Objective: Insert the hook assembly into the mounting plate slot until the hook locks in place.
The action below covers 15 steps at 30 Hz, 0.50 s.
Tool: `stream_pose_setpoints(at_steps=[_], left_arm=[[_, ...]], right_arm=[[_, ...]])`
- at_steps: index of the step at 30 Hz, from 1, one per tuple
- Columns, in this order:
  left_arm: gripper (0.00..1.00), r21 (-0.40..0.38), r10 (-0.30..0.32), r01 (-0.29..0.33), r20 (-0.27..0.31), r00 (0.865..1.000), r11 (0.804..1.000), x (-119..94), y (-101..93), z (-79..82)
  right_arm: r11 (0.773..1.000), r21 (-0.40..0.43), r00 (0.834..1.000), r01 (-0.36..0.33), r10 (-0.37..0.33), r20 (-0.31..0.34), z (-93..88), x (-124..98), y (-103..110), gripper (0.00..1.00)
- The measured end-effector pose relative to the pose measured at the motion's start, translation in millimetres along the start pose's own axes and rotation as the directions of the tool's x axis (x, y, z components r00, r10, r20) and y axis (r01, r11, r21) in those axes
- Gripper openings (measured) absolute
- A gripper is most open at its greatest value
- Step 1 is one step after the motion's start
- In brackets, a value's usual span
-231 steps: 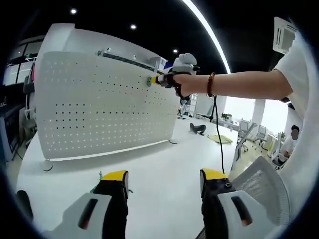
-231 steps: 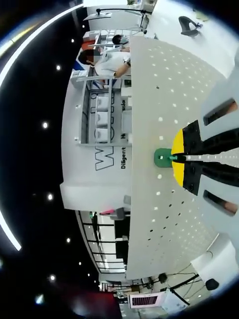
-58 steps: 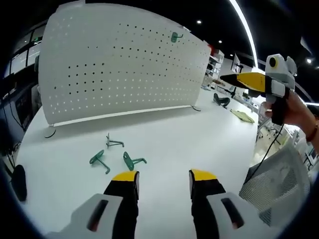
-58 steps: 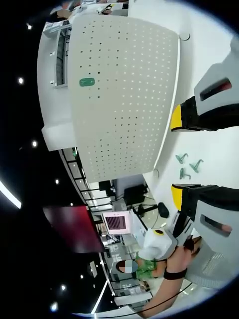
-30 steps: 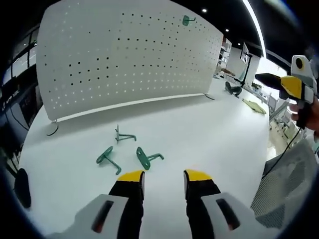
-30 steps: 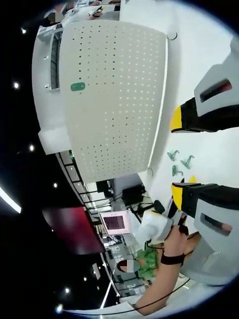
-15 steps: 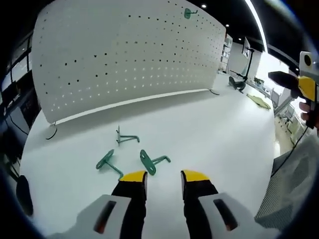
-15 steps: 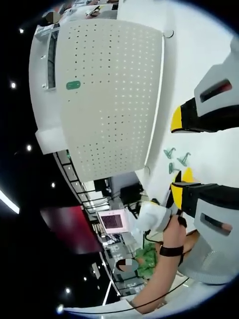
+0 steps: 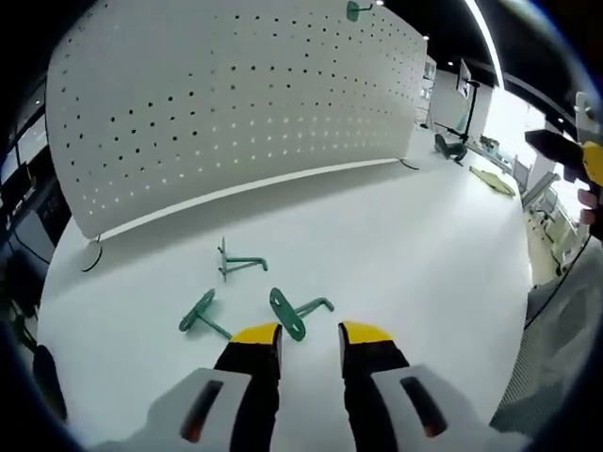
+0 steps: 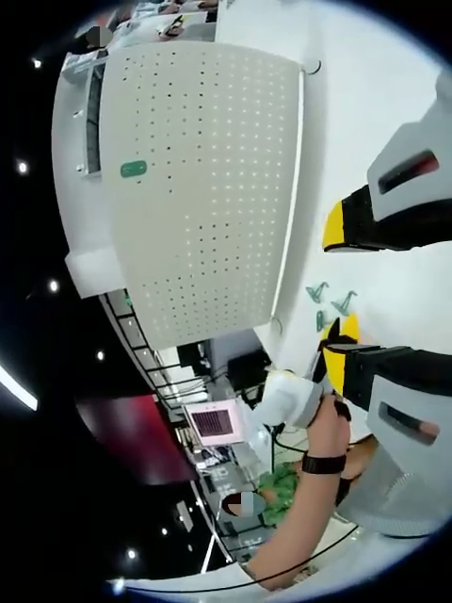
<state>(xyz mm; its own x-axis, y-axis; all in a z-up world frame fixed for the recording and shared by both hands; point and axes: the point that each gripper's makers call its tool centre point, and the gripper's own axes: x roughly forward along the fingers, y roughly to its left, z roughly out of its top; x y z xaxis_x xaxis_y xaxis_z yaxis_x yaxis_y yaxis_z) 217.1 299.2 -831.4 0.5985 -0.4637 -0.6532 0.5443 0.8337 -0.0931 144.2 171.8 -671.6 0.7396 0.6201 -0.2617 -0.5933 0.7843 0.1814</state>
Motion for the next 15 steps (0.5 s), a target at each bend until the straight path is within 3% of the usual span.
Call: stream_pose_setpoints(at_steps=[15], left_arm=[[0.19,0.022,0.012,-0.011,-0.029,1.000,1.000,7.9,5.3,-6.3]], right_arm=[[1.000,0.016,1.000,-0.003,0.003,0.004,-0.4,0.9,-1.5,0.38]])
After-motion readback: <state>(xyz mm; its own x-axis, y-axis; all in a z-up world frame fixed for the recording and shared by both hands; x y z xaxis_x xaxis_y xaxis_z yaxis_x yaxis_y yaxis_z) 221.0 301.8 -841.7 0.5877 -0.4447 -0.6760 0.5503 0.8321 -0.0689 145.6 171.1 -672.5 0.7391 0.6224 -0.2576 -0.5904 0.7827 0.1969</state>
